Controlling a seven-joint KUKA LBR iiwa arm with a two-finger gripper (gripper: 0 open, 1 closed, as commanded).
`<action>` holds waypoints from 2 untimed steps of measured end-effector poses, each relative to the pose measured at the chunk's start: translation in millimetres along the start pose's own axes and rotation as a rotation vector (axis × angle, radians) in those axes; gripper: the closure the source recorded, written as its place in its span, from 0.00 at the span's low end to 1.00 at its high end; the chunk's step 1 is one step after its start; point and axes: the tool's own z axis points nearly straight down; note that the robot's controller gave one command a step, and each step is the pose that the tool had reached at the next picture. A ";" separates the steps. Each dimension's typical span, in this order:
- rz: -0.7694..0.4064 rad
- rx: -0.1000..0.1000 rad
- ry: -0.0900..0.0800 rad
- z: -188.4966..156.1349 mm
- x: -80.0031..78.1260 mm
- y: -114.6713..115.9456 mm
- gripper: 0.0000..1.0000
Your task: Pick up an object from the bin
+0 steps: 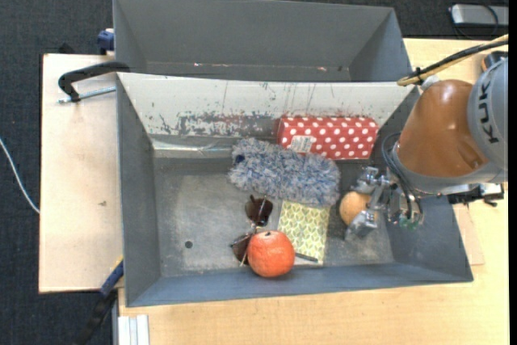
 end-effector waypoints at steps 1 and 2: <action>0.000 0.000 0.004 -8.9 0.7 0.1 1.00; 0.000 0.000 0.003 -23.7 0.6 0.2 1.00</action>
Offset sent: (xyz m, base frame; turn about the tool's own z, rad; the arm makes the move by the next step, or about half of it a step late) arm -0.0001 0.0001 0.0188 0.0000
